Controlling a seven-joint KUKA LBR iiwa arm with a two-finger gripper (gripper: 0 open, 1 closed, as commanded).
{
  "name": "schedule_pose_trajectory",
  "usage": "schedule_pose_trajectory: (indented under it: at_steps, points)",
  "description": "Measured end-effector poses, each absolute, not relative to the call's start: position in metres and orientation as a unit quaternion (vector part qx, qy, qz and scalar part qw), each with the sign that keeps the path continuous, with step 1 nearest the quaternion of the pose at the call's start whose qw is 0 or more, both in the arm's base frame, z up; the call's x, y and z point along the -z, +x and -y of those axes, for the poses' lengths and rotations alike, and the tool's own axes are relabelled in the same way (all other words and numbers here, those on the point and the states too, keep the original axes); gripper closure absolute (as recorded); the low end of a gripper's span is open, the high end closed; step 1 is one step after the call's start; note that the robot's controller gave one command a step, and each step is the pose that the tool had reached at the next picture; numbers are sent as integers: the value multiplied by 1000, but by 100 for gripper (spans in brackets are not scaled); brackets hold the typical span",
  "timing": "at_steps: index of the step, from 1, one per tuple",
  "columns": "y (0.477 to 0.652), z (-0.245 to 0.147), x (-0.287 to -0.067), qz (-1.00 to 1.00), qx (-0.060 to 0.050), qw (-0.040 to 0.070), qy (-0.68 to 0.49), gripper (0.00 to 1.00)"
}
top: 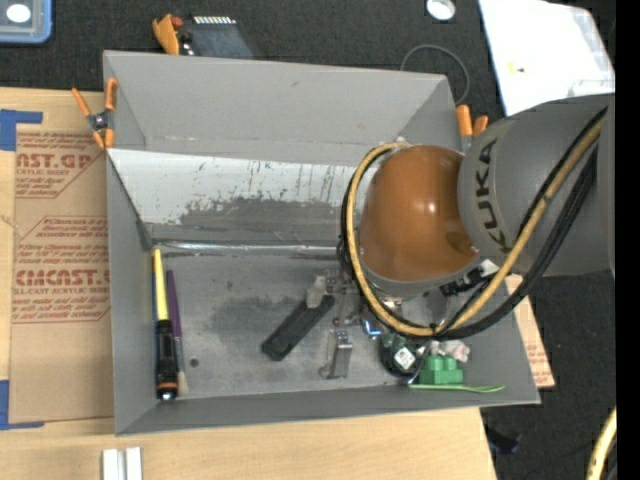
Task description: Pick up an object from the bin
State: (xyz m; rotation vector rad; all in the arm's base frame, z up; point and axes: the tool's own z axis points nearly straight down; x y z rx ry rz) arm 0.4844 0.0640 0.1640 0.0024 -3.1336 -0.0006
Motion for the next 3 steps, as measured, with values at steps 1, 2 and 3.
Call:
schedule_pose_trajectory:
  at_steps: [1,2,3]
  points:
    - [486,-64,-168,1000,1,0,0,0]
    - [526,-56,-94,999,0,-2,54,0]
    - [530,-59,-109,998,1,0,63,0]
